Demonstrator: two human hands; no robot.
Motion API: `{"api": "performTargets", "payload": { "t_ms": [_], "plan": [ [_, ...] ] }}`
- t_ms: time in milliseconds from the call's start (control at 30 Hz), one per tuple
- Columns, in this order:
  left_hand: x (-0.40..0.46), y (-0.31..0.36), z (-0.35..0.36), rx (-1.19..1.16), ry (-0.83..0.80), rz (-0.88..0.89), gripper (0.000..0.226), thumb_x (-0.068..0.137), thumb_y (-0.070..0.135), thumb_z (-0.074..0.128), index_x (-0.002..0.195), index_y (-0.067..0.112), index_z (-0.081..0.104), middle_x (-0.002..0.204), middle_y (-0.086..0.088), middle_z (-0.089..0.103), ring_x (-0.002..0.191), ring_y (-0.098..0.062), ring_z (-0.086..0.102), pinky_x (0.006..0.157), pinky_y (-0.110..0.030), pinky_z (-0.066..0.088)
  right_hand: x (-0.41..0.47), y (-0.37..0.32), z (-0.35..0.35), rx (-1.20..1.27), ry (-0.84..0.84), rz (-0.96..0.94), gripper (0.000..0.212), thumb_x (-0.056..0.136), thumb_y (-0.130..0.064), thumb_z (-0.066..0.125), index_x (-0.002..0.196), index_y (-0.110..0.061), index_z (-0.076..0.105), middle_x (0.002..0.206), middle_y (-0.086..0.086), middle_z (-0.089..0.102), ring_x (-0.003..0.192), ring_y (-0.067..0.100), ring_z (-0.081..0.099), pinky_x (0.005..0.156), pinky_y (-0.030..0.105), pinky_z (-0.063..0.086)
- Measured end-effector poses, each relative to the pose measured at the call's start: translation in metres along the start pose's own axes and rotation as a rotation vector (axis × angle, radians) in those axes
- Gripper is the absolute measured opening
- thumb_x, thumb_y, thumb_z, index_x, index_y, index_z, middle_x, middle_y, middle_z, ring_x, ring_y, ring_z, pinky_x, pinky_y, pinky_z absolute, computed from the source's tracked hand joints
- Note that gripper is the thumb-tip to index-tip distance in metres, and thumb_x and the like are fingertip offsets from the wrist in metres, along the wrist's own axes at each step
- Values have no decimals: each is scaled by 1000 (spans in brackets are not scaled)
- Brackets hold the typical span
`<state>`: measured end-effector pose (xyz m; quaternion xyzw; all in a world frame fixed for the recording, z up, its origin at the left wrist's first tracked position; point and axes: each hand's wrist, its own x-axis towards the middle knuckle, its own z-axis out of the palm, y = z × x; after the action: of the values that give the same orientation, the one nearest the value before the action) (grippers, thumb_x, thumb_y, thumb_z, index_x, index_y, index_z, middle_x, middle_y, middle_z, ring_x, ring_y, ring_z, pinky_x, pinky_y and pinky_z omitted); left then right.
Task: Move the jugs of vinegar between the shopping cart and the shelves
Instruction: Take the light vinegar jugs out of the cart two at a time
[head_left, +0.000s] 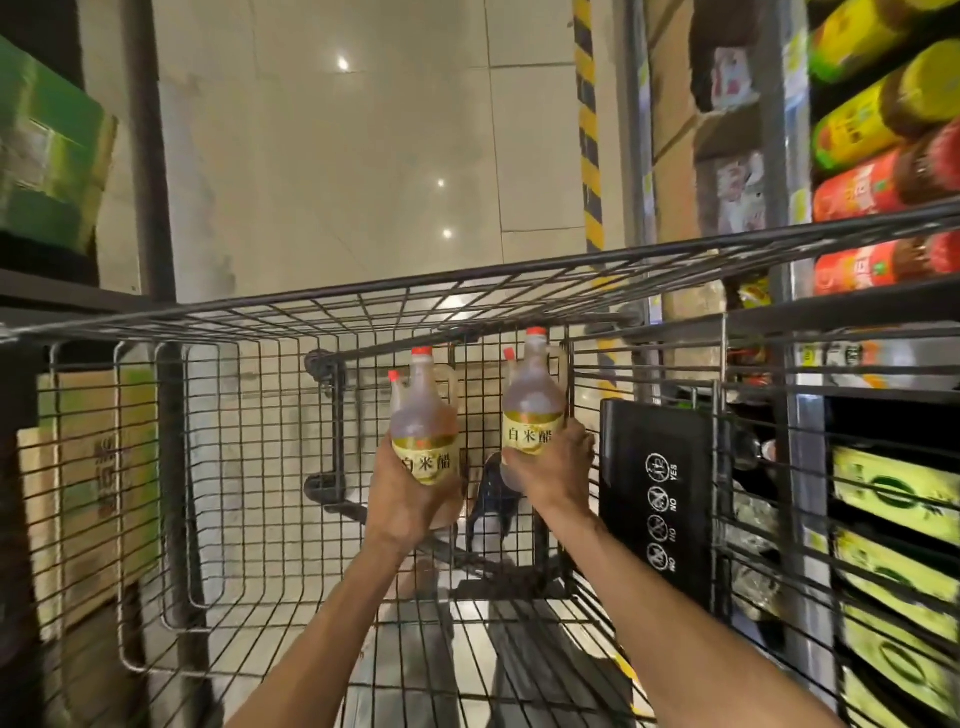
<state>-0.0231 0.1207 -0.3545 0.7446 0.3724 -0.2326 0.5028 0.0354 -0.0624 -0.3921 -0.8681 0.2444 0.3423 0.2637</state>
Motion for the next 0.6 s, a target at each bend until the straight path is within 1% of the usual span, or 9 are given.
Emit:
{"api": "performTargets", "payload": {
  "t_ms": [33,100,167,267,333,400,433,533,600],
  "plan": [
    [-2,2,-3,3,4,12,56,71,8,89,99,34,49,87,6,68,71,-7,68,62,-25,54,1,1,0,15,-6,-8,87,71,-34,90,136,-9,38,123,7,44,112,24,54,75,29,47],
    [-2,3,-7,4,8,4,62,72,8,89,104,36,44,94,7,64,79,-6,64,62,-14,49,5,2,0,47,-40,-3,86,72,-33,91,134,-13,35,117,3,41,96,22,61,70,30,53],
    [-1,4,-9,-6,3,-17,62,72,7,89,105,34,43,94,8,62,81,-5,63,60,-7,46,8,4,4,67,-68,0,86,70,-35,91,131,-19,32,117,2,48,89,20,65,70,34,59],
    [1,7,-10,-12,-12,-31,61,73,0,86,92,36,41,86,10,59,70,5,59,55,-4,45,9,8,10,133,-99,10,85,72,-32,90,129,-21,28,113,5,61,89,20,68,73,36,61],
    [3,8,-12,-7,-14,-40,56,74,2,87,97,29,43,87,10,58,72,2,57,54,-4,44,13,10,11,158,-113,33,88,71,-34,91,133,-20,30,115,3,61,95,21,66,77,37,59],
    [5,5,-16,12,-12,-64,64,73,8,89,112,22,40,91,11,57,76,0,56,53,-4,44,17,10,10,152,-124,43,92,69,-38,91,136,-20,31,116,2,59,100,24,64,84,43,58],
    [5,4,-17,19,-14,-65,69,73,10,90,118,21,38,93,12,57,78,0,57,53,-5,44,18,9,10,161,-138,51,94,68,-39,91,137,-20,30,116,2,59,101,25,64,84,42,57],
    [2,8,-23,63,-17,-25,67,70,11,91,116,20,43,92,11,60,77,-2,61,55,-6,45,18,8,9,260,-201,114,92,65,-35,94,135,-21,35,112,-2,61,100,21,64,83,38,55],
    [-3,12,-28,67,-11,15,65,71,10,91,114,20,42,91,12,60,71,3,61,54,-5,45,13,6,7,327,-249,124,95,53,-40,98,132,-24,48,112,-4,67,101,17,67,92,43,56]
  ]
}}
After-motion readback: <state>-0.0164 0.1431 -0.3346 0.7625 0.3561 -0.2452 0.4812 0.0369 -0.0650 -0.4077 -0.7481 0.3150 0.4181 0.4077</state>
